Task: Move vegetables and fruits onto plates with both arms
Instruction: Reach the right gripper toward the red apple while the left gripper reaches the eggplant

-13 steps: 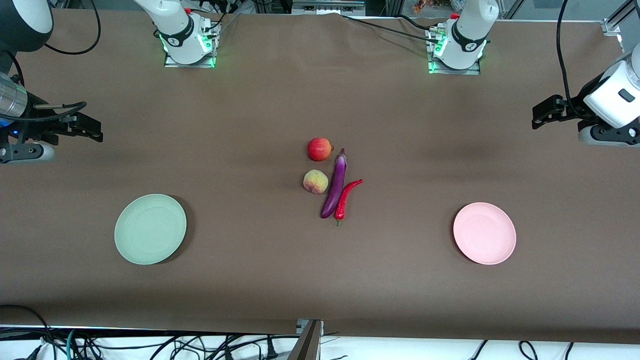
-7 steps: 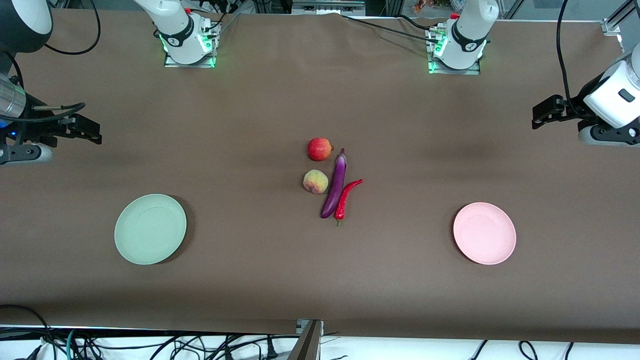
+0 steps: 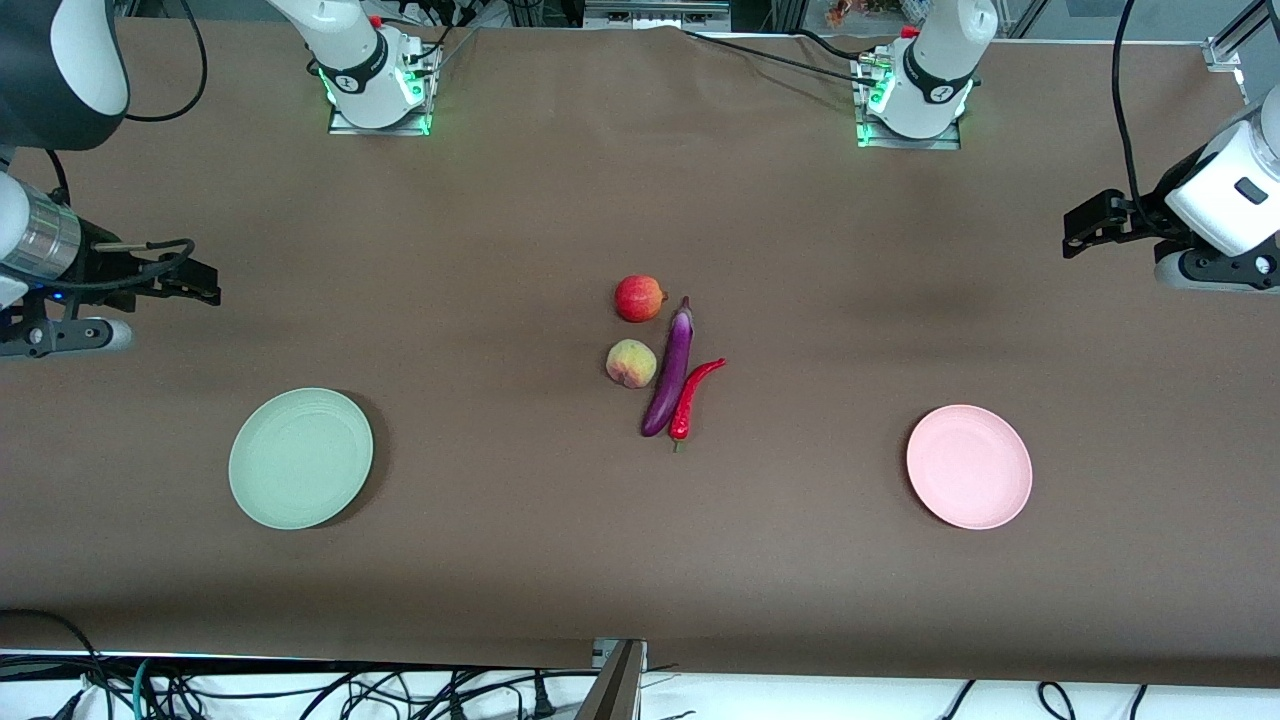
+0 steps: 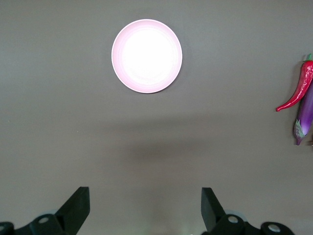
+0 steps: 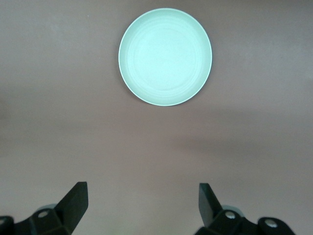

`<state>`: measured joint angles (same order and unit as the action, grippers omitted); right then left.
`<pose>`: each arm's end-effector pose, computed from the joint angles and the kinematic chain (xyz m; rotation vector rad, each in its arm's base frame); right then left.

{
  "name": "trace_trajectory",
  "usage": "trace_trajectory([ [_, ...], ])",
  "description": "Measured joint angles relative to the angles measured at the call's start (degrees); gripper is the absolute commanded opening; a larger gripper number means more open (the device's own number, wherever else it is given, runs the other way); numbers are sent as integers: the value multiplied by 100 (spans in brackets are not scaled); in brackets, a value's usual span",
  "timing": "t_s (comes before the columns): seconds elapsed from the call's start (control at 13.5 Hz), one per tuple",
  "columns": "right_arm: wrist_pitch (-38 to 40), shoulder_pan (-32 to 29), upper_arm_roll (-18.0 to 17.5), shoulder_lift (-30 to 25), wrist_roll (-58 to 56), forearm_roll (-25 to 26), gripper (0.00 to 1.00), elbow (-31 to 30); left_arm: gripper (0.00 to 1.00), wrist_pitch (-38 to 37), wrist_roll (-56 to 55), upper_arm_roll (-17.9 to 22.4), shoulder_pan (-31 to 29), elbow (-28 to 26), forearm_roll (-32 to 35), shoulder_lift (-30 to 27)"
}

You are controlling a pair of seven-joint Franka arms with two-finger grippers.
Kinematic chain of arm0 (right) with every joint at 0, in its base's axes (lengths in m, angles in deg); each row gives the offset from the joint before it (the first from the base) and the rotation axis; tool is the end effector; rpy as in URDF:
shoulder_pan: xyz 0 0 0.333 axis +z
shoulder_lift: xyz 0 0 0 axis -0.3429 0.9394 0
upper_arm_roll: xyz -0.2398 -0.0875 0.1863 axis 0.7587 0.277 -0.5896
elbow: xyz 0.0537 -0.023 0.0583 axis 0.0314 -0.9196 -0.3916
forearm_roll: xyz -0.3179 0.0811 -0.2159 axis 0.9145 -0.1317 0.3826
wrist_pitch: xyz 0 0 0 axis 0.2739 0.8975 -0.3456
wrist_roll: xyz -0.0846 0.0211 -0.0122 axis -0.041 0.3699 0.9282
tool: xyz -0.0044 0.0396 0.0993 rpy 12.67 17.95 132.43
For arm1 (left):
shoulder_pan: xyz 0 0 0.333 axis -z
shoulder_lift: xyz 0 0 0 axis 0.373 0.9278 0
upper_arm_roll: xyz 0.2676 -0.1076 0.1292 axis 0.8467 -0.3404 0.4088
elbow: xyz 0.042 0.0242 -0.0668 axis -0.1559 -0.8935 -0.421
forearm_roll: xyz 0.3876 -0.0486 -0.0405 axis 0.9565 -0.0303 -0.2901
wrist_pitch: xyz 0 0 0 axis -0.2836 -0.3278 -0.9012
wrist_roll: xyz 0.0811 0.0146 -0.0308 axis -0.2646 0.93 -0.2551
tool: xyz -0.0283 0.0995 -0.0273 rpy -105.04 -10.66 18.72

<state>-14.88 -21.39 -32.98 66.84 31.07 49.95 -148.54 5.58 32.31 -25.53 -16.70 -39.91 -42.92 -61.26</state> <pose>0.6150 0.0186 0.5393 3.0960 0.1572 -0.2109 0.5664 -0.0304 0.6082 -3.1071 0.0871 0.1707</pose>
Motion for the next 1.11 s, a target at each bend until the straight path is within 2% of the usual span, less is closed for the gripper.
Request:
trace_trajectory([
  [0.37,3,41,-51,185,-1,-20,100,-17,100,0,0,0,0,0,0,0],
  [0.67,-78,299,-75,452,430,-419,100,-39,100,-7,0,-6,1,0,0,7],
  [0.82,-262,563,-87,660,863,-489,100,-47,100,-36,0,-12,7,-20,0,62],
  [1.11,-564,1216,-104,958,1750,-586,100,-93,100,-96,0,-28,41,-48,0,618],
])
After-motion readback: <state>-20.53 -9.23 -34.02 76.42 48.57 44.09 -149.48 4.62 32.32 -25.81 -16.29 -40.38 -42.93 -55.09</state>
